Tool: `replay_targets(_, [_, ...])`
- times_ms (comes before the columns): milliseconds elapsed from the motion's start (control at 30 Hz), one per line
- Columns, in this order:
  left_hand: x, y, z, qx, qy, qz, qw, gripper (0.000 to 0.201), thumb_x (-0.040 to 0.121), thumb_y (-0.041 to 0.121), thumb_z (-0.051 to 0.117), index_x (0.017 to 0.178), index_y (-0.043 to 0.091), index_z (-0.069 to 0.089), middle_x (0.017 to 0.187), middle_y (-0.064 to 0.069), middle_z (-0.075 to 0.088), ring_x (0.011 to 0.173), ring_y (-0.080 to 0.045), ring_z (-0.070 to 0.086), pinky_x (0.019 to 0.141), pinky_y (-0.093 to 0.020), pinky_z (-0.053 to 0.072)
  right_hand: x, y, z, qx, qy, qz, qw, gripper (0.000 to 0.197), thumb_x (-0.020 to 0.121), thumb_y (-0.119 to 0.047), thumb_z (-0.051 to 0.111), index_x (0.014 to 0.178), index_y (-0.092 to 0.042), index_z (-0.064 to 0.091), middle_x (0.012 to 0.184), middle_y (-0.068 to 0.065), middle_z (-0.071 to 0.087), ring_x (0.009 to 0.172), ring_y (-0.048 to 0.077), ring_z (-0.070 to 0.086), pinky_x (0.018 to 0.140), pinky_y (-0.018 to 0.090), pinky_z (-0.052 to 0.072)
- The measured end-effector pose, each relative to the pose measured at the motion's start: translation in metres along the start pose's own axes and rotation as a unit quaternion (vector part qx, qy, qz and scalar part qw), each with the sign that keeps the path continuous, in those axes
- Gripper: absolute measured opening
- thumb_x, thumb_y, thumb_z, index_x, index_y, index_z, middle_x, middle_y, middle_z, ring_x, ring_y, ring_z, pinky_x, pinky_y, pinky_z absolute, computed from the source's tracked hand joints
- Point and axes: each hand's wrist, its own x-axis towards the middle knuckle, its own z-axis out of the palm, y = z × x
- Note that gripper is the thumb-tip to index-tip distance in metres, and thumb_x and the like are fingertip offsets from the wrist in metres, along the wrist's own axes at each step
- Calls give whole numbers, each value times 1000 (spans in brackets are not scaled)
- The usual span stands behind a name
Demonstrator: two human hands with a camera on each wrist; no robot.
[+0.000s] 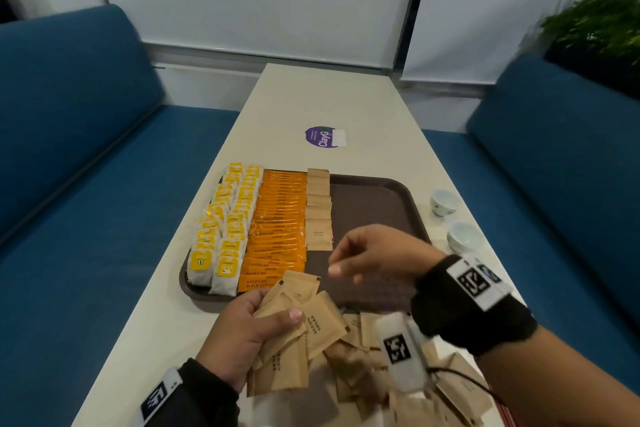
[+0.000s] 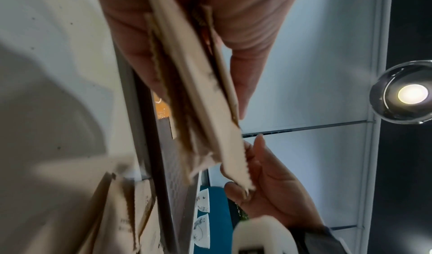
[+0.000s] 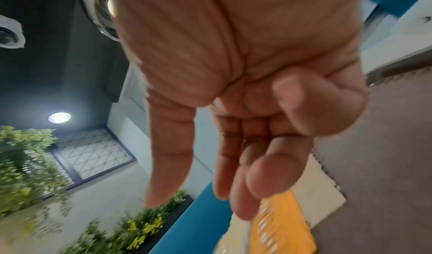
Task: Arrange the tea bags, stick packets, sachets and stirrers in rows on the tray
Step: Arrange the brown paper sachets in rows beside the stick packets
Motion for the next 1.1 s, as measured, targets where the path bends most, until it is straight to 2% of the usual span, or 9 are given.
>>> replay_targets(167, [-5, -6, 9, 2, -23, 9, 1000, 51, 52, 7, 79, 101, 4, 62, 89, -16, 73, 74, -31, 70, 65, -38, 53, -23, 17, 33, 80, -45, 15, 996, 38, 75, -6, 76, 103, -23, 59, 73, -6, 58, 59, 6, 56, 49, 20, 39])
replay_targets(400, [-10, -13, 9, 11, -27, 10, 1000, 54, 51, 6, 82, 102, 5, 62, 88, -15, 73, 72, -28, 71, 58, -34, 55, -40, 35, 44, 202, 82, 11, 976, 15, 83, -4, 67, 75, -15, 63, 74, 3, 63, 56, 8, 48, 47, 18, 37])
replay_targets(500, [-11, -13, 10, 15, -24, 15, 999, 57, 51, 8, 86, 103, 8, 62, 88, -15, 74, 75, -30, 70, 61, -36, 54, -42, 39, 46, 193, 76, 14, 978, 15, 82, -5, 69, 75, -12, 58, 73, 3, 65, 53, 6, 52, 47, 18, 41])
replay_targets(600, [-9, -13, 10, 21, -20, 17, 999, 58, 49, 16, 83, 103, 9, 63, 88, -14, 74, 78, -32, 70, 67, -40, 53, -39, 34, 45, 118, 29, 10, 993, 23, 76, -3, 75, 81, -15, 56, 77, 3, 64, 64, 11, 61, 56, 21, 52])
replay_targets(700, [-5, -15, 9, 24, -16, 16, 999, 79, 31, 28, 91, 103, 8, 64, 90, -13, 74, 77, -31, 70, 65, -39, 53, -32, 24, 40, -5, -26, 10, 1000, 27, 73, -6, 77, 86, -22, 60, 83, 6, 65, 80, 21, 62, 84, 45, 53])
replay_targets(800, [1, -17, 5, 20, -3, 20, 1000, 99, 11, 44, 92, 100, 10, 65, 90, -12, 74, 75, -29, 69, 62, -37, 52, -21, 19, 23, -50, -20, 27, 998, 16, 78, -11, 74, 81, -24, 64, 83, 1, 69, 80, 15, 65, 83, 35, 55])
replay_targets(967, [8, -17, -5, 21, 2, 2, 1000, 83, 25, 33, 85, 103, 12, 65, 90, -11, 74, 83, -34, 68, 74, -45, 53, 24, 28, -9, 118, 94, 128, 980, 7, 86, -5, 64, 92, -6, 65, 80, 5, 70, 55, 8, 60, 50, 19, 46])
replay_targets(1033, [10, -18, -6, 28, 8, -5, 1000, 86, 22, 36, 87, 103, 13, 65, 92, -11, 74, 89, -36, 67, 83, -51, 52, 48, 33, -16, 151, 88, 182, 968, 11, 88, -5, 61, 99, -2, 63, 89, 11, 71, 57, 11, 59, 53, 18, 40])
replay_targets(1100, [11, -19, -5, 29, 9, -9, 1000, 96, 13, 39, 91, 101, 12, 66, 91, -12, 74, 89, -37, 67, 84, -52, 52, 67, 34, -19, 147, 66, 226, 961, 15, 91, -9, 58, 104, -2, 61, 85, 11, 68, 60, 11, 55, 53, 18, 38])
